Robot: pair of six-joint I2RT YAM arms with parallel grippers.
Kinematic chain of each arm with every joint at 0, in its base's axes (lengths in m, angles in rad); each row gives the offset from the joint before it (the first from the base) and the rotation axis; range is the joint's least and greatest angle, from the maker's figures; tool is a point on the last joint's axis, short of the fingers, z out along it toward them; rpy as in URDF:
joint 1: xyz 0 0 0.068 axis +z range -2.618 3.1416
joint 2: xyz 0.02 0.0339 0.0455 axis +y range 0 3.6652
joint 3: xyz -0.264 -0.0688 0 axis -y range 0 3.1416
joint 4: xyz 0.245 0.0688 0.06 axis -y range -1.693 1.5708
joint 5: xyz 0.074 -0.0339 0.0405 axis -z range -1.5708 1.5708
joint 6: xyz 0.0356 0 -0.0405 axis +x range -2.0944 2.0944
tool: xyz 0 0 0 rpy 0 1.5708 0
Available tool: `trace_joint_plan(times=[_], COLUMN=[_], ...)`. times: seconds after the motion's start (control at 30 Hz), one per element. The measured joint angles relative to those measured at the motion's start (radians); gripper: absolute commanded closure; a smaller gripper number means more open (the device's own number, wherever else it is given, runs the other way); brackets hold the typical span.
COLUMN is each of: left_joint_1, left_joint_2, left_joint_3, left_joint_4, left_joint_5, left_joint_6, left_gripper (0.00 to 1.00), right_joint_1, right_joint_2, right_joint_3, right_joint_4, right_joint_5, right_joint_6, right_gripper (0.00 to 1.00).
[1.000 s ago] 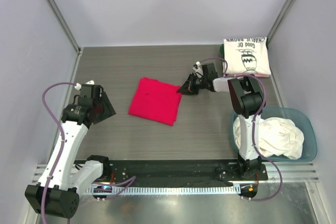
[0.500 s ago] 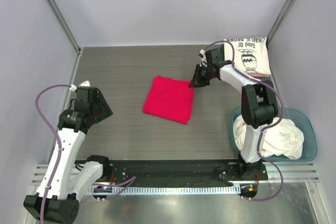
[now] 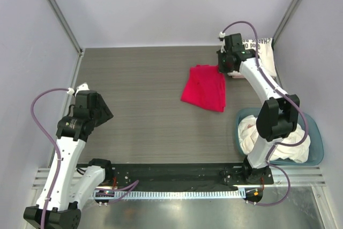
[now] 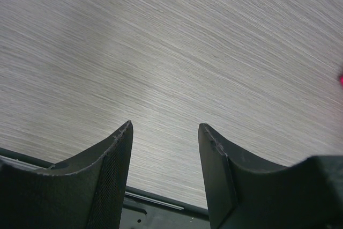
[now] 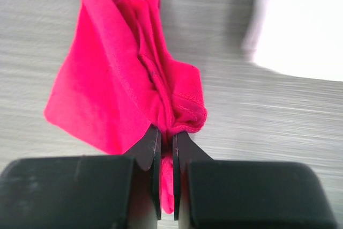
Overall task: Fold and stack the t-shirts
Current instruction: Neatly place the folded tshirt to the corner
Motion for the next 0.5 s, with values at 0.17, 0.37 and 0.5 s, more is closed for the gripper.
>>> trace_joint_plan(times=[0.17,0.37,0.5], left_joint_1=[0.0,0.0,0.0], left_joint_2=[0.0,-0.008,-0.008], left_joint_3=[0.0,0.0,0.0], left_joint_4=[0.0,0.0,0.0], left_joint_5=[-0.007,-0.014,-0.018], left_joint_6=[0.0,-0.003,-0.004], left_gripper=[0.47,0.47,0.47], right_joint_1=[-0.066,-0.1,-0.121], right_joint_2=[-0.051,-0.078,-0.078], right_joint_3=[0.009,0.064,0.123], right_joint_4=[0.012,0.026,0.031], right_joint_5=[0.014,0.012,-0.005], right_joint_6=[-0.082,-0.167,-0.189], right_gripper=[0.99,0.99,0.99])
